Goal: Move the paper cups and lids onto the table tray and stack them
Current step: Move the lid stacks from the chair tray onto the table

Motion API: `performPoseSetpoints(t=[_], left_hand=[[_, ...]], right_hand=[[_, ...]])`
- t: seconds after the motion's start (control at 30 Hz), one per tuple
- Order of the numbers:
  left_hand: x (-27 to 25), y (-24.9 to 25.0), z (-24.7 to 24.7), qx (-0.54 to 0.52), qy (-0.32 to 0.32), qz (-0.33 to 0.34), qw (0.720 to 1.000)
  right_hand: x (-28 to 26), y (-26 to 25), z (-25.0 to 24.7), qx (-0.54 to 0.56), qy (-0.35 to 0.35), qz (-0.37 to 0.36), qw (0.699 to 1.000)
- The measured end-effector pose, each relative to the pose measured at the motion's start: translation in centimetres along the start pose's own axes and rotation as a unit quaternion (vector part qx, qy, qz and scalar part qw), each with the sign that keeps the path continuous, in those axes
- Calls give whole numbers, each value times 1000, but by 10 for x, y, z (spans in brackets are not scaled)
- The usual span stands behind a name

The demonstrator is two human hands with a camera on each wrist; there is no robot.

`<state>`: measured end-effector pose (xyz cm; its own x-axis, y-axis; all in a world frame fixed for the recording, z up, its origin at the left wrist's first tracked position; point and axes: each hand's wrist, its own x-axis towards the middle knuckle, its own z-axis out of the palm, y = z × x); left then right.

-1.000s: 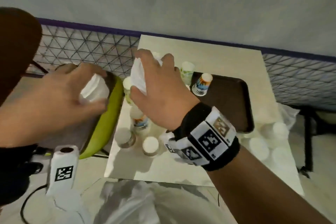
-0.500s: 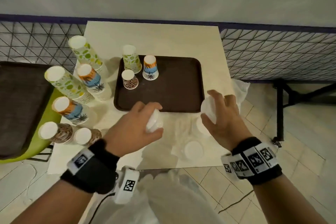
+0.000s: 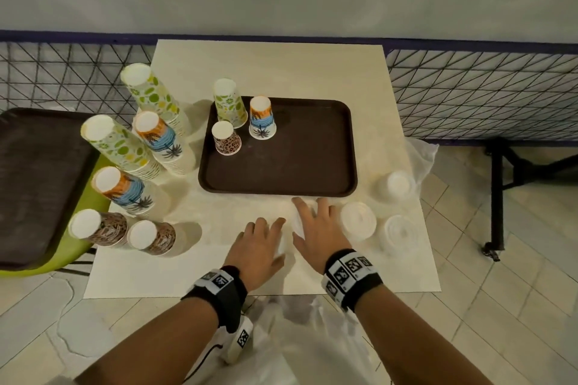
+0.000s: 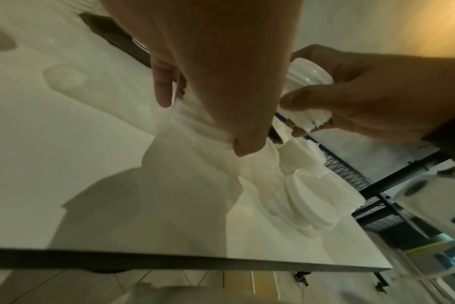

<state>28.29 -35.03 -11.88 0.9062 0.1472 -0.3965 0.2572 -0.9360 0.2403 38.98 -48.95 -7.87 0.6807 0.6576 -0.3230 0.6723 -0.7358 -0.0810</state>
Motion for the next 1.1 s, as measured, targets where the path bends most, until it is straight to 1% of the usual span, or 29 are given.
performPoseSetpoints(t=[0.17, 0.3, 0.37, 0.6, 0.77, 0.87, 1.1], left_hand=[[3, -4, 9, 9, -10, -11, 1000], [4, -8, 14, 15, -25, -21, 999], [4, -12, 17, 17, -21, -24, 999], [-1, -14, 24, 6, -3, -25, 1000], [-1, -13, 21, 4, -5, -12, 1000], [0, -12, 20, -10, -5, -11, 1000], [1, -15, 16, -54, -5, -17, 998]], right_hand=[[23, -7, 14, -11, -19, 31, 999], [30, -8, 22, -22, -42, 35, 998], [32, -7, 24, -23, -49, 35, 998], [33, -4, 33, -20, -53, 33, 998], [33, -5, 40, -3, -57, 39, 998], [34, -5, 43, -14, -53, 36, 998], [32, -5, 34, 7, -50, 31, 998]])
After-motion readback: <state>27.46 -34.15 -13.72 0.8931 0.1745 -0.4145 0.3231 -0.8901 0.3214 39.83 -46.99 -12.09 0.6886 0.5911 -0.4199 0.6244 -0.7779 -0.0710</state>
